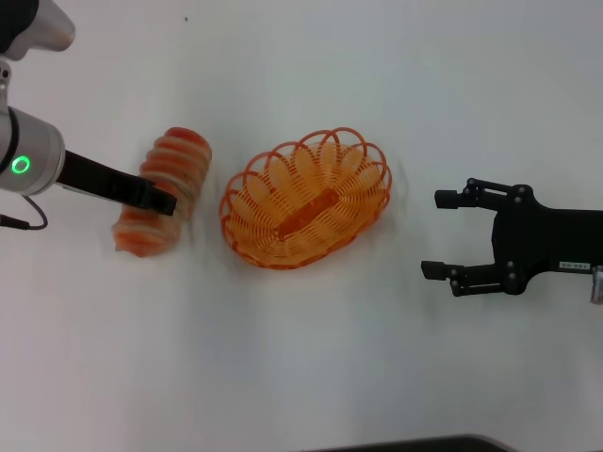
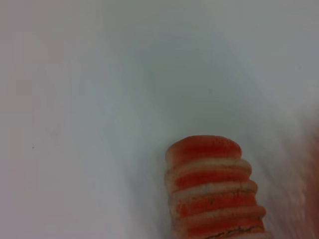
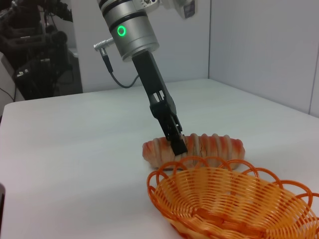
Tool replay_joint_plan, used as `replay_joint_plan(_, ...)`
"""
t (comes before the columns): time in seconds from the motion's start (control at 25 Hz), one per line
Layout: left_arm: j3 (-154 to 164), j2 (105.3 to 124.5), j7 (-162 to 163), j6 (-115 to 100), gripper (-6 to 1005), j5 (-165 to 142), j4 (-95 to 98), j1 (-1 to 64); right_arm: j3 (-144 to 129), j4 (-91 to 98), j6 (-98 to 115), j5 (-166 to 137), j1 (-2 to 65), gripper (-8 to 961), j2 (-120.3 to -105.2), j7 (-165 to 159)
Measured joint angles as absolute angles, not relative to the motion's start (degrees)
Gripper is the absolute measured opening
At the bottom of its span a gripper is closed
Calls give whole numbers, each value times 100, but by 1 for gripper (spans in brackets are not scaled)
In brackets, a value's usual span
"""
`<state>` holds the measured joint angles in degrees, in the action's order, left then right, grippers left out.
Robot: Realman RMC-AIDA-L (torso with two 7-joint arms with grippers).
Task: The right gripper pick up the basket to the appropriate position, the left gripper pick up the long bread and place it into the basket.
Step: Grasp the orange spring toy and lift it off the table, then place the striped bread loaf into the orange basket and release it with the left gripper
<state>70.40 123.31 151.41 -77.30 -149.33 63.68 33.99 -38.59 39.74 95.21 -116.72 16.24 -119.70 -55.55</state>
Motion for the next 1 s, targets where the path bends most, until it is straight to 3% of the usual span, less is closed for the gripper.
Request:
replay_joint_plan(0.76, 6521, 12345, 14431, -7937, 356, -14866, 6754, 3407, -3906, 3971, 9555, -11671, 1631, 931, -11971, -5555)
replay_joint_plan(1.0, 6219, 12376, 12921, -9014, 311, -14018, 7706, 3498, -3922, 3971, 9555, -11672, 1634, 931, -11970, -5562)
